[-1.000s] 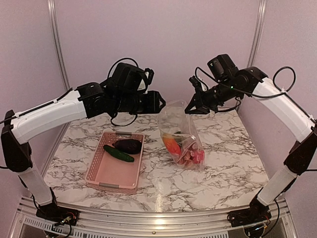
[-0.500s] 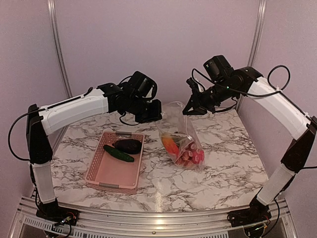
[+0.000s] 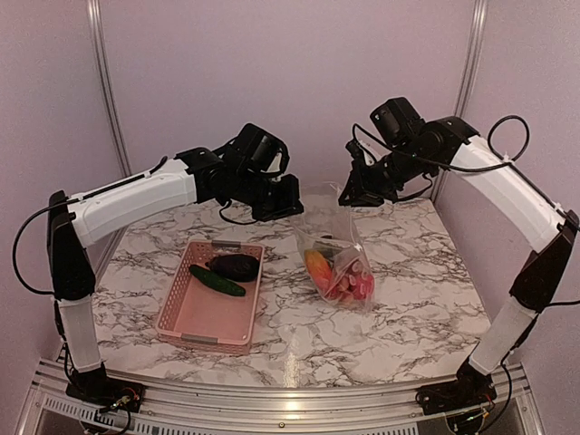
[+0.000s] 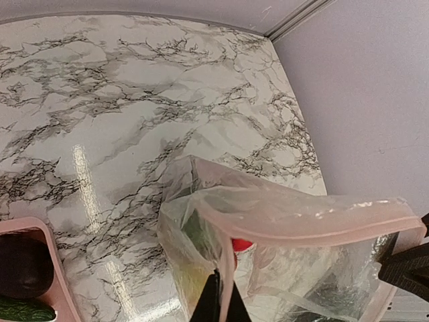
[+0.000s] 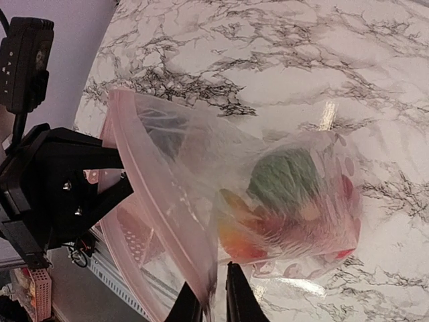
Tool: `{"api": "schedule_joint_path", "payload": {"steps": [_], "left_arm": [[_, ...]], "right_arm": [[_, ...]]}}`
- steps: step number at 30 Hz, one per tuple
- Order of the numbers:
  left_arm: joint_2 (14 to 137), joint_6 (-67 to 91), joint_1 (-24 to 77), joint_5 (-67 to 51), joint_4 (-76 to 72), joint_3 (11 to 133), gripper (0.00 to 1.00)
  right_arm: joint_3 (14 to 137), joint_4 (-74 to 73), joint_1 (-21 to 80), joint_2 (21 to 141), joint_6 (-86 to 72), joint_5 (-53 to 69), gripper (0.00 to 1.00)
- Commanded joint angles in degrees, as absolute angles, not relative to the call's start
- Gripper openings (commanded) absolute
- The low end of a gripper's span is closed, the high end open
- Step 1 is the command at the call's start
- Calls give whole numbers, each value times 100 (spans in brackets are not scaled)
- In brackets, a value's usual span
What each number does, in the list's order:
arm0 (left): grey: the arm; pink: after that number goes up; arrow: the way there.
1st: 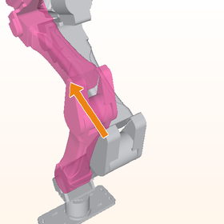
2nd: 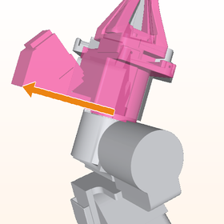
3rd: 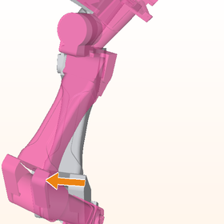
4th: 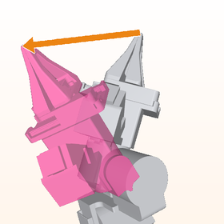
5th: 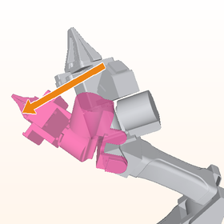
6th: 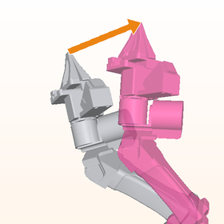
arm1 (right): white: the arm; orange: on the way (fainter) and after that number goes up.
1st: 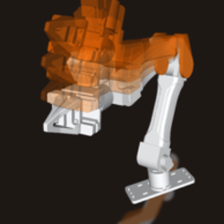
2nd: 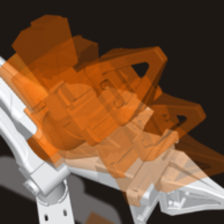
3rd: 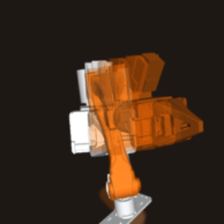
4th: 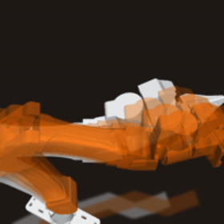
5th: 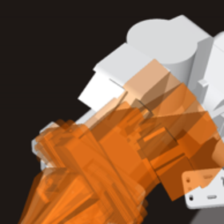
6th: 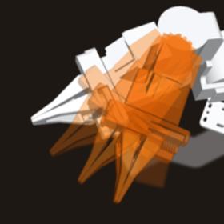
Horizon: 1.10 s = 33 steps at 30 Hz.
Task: Place the food in the zip-top bag and seal the zipper
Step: Adjust the zipper food storage bag at the center of the board.
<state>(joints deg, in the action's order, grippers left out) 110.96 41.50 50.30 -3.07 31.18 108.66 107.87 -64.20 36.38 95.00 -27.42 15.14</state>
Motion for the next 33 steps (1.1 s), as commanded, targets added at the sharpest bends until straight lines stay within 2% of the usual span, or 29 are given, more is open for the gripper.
{"api": "schedule_joint_path", "payload": {"steps": [1,4,7,16,17,20,26,33], "left_arm": [[10865,4271,5098,-354,3118,11252,0],[10842,4246,5151,-263,3210,11384,0],[10811,4194,5210,-231,3209,11469,0],[10889,4066,5288,-82,3234,11497,0],[10878,4045,5291,-45,3235,11501,2],[10815,3835,5288,-27,3209,11543,15],[10493,3580,5251,1250,3752,11545,56],[9433,3642,5128,2544,3827,10374,76]], "right_arm": [[11182,-6734,3685,9669,-2703,1054,11],[11511,-7042,3684,9801,-2596,788,9],[11841,-7304,3683,9893,-2488,508,0],[11831,-7459,3683,9927,-2290,422,0],[11842,-7433,3683,9905,-2286,415,0],[11950,-7434,3683,9887,-2265,354,0],[11702,-7273,3688,9819,-2295,478,0],[11489,-7128,3685,9686,-2344,472,0]]}}
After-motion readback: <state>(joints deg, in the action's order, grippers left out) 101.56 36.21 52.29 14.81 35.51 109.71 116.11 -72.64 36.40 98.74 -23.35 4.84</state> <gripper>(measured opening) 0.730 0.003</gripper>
